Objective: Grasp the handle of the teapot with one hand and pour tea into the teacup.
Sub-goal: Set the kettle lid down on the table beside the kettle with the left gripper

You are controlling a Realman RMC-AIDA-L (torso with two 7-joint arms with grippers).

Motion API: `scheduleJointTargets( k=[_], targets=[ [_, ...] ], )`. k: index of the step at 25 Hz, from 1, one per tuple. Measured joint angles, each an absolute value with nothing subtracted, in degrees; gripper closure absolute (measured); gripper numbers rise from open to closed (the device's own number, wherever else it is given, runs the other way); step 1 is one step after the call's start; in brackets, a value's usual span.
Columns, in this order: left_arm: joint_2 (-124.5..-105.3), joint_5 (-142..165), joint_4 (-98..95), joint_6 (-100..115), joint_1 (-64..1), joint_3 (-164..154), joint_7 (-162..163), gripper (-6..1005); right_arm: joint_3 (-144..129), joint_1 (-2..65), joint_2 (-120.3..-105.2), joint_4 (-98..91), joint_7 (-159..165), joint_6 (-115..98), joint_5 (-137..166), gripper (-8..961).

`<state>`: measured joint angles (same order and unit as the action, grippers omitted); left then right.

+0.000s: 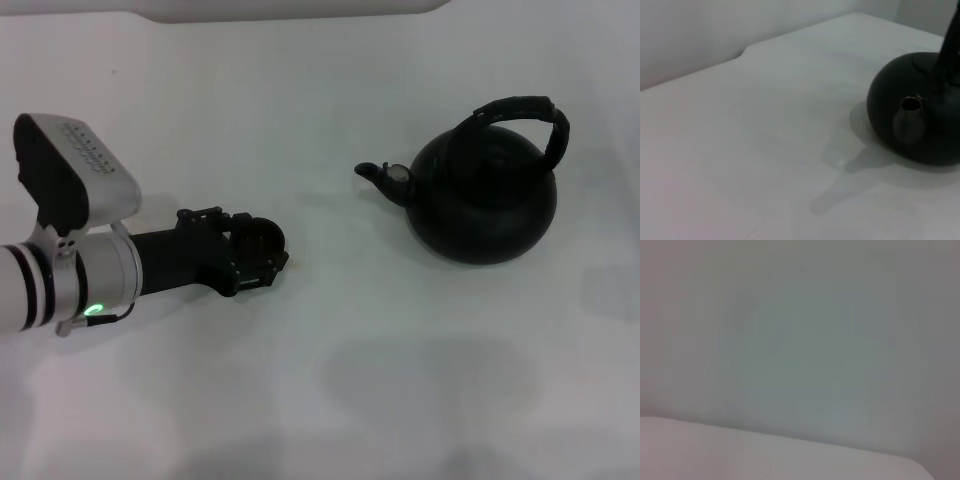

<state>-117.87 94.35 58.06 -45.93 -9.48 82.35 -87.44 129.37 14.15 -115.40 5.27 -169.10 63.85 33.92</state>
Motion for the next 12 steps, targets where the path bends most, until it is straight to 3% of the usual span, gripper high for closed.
scheduleJointTargets(
  k=[12],
  targets=[
    [-118.25, 94.68, 56.70, -45.84, -11.88, 86.68, -91.47, 297, 128.89, 14.15, -115.45, 5.17, -169.10, 63.86, 33.93, 328]
  ],
)
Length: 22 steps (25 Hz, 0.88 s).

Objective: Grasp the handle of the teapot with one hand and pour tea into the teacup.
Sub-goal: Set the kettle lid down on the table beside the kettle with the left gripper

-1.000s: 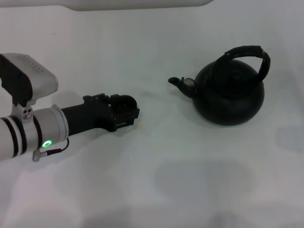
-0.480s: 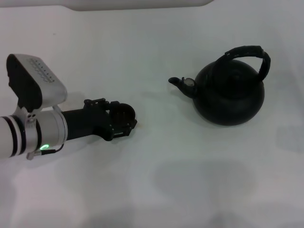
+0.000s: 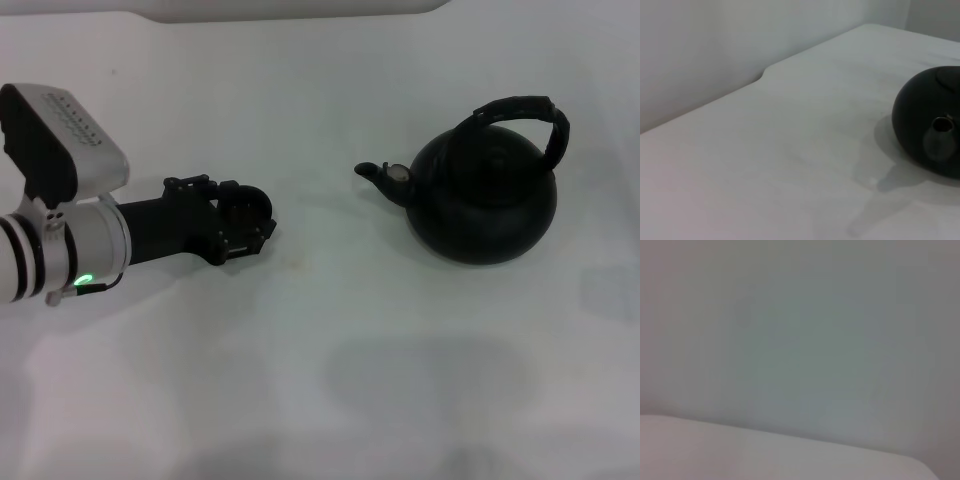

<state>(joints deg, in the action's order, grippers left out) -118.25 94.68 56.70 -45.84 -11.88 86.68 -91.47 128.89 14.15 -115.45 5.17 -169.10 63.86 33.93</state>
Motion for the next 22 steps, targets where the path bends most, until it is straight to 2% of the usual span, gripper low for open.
scheduleJointTargets(
  k=[8, 22],
  targets=[
    [-118.73, 93.44, 52.22, -45.94, -15.63, 86.93, -92.35, 296, 128.54, 14.18, -115.49, 5.17, -169.10, 64.08, 33.93, 329],
    [-118.83, 90.31, 51.79, -45.99, -16.51, 86.89, -95.24, 297, 127.49, 14.28, -115.41, 5.71, -169.10, 64.36, 33.92, 331]
  ],
)
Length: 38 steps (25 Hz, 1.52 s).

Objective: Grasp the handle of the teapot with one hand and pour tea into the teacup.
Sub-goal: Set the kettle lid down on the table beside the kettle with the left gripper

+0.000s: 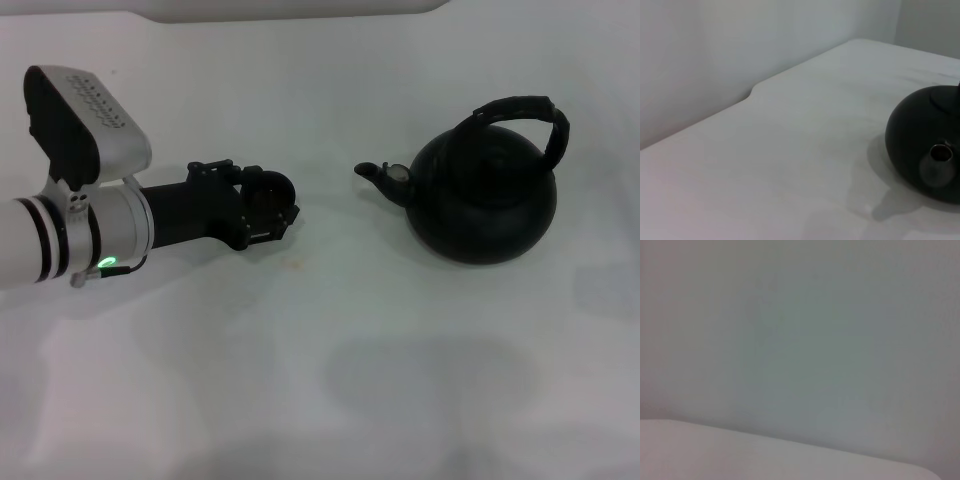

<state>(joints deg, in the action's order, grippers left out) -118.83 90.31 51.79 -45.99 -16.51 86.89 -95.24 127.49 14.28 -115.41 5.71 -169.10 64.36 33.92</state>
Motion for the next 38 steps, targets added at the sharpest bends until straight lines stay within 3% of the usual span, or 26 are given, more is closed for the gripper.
scheduleJointTargets(
  k=[38],
  targets=[
    [-118.82, 88.62, 44.38, -50.46, -20.97, 84.86, -89.84, 296, 125.74, 12.74, -115.36, 5.71, -169.10, 66.21, 34.02, 337]
  ],
)
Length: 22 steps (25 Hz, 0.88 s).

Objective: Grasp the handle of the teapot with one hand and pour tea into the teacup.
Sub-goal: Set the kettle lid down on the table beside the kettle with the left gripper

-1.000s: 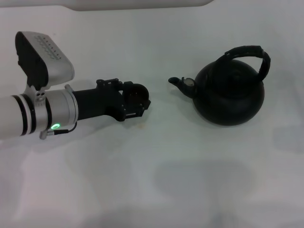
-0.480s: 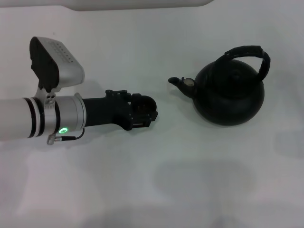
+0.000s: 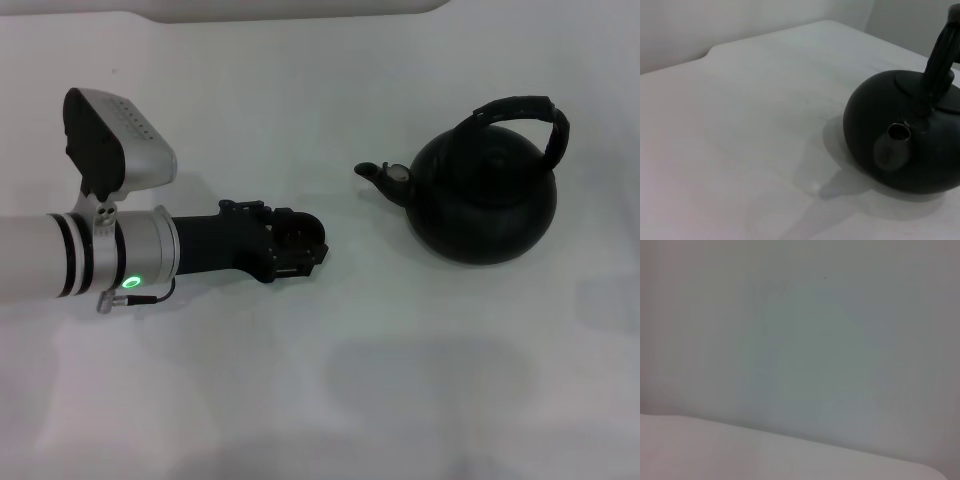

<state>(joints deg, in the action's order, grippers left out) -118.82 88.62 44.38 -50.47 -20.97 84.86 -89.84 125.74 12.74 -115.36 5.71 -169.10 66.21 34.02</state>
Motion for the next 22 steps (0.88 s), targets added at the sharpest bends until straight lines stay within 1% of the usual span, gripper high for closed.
scheduleJointTargets(
  k=[22],
  targets=[
    [-118.83, 89.31, 43.75, -50.50, -21.19, 84.68, -90.27, 296, 125.77, 12.74, -115.31, 5.59, -169.10, 66.07, 34.01, 340]
  ],
)
